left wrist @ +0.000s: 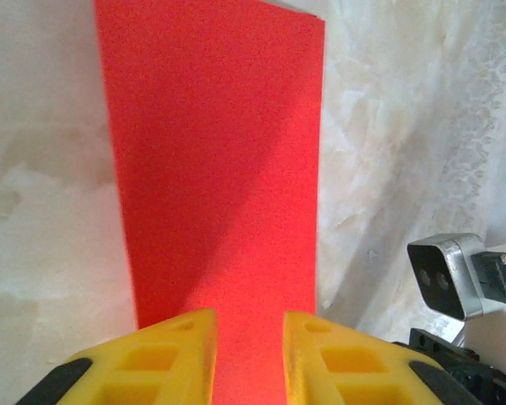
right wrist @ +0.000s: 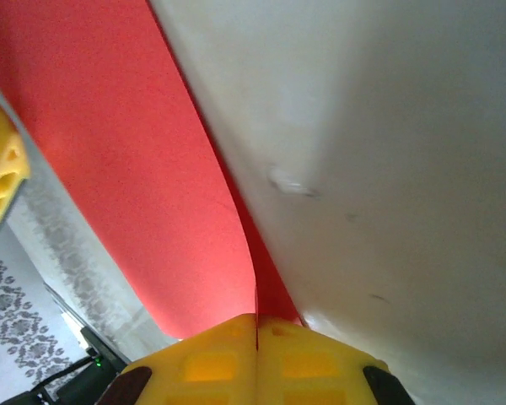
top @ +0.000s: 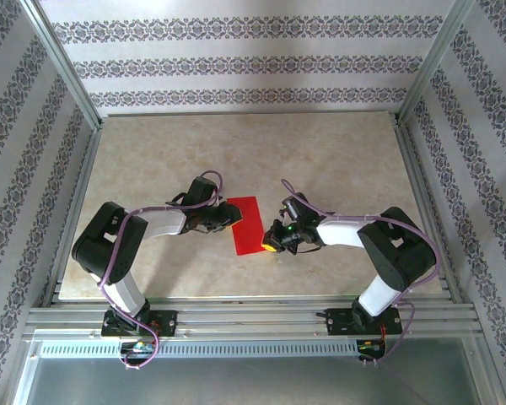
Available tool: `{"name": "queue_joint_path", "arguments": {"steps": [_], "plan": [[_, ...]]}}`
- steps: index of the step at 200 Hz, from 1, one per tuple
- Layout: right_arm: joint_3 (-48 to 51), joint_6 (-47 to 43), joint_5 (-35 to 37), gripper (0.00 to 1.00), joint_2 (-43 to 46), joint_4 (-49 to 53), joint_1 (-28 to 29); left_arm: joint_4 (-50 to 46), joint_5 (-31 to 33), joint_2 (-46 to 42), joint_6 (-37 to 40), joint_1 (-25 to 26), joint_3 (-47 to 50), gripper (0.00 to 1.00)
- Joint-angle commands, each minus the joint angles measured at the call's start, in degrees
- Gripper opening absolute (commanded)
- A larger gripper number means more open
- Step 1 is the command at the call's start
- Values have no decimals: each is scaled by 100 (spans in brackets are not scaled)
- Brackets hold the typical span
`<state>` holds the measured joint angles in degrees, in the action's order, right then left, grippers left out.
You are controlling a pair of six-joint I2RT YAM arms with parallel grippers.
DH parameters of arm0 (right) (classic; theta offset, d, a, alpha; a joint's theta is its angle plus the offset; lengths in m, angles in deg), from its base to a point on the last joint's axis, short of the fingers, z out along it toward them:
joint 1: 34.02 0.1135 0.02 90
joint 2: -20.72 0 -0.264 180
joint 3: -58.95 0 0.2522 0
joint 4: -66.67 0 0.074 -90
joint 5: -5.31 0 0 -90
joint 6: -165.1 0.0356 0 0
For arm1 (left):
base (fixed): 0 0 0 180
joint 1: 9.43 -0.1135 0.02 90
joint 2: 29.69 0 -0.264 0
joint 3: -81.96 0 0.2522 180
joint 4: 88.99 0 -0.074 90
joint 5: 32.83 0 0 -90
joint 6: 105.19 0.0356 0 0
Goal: Fold a paper plane with a square sheet of paper (pick it up from the middle)
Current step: Fold the triangle a second time at the center of the table.
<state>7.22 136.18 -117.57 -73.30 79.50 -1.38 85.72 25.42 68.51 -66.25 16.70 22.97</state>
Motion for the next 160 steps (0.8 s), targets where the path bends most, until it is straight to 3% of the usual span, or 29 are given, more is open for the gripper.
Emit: {"name": "queue_joint_path", "arguments": {"steps": [1,88,133,160], "plan": [[-46,-358,-47,2,171,610,-103,197,-118,201,78,-57,-80,26],[-471,-535,-113,7,197,831,-91,-80,-30,564,236,-63,-253,19],[-435,-487,-53,18,421,819,-144,-266,27,575,339,-63,-292,18],[-339,-444,-47,19,515,841,-153,-306,46,564,365,-61,-325,18]]}}
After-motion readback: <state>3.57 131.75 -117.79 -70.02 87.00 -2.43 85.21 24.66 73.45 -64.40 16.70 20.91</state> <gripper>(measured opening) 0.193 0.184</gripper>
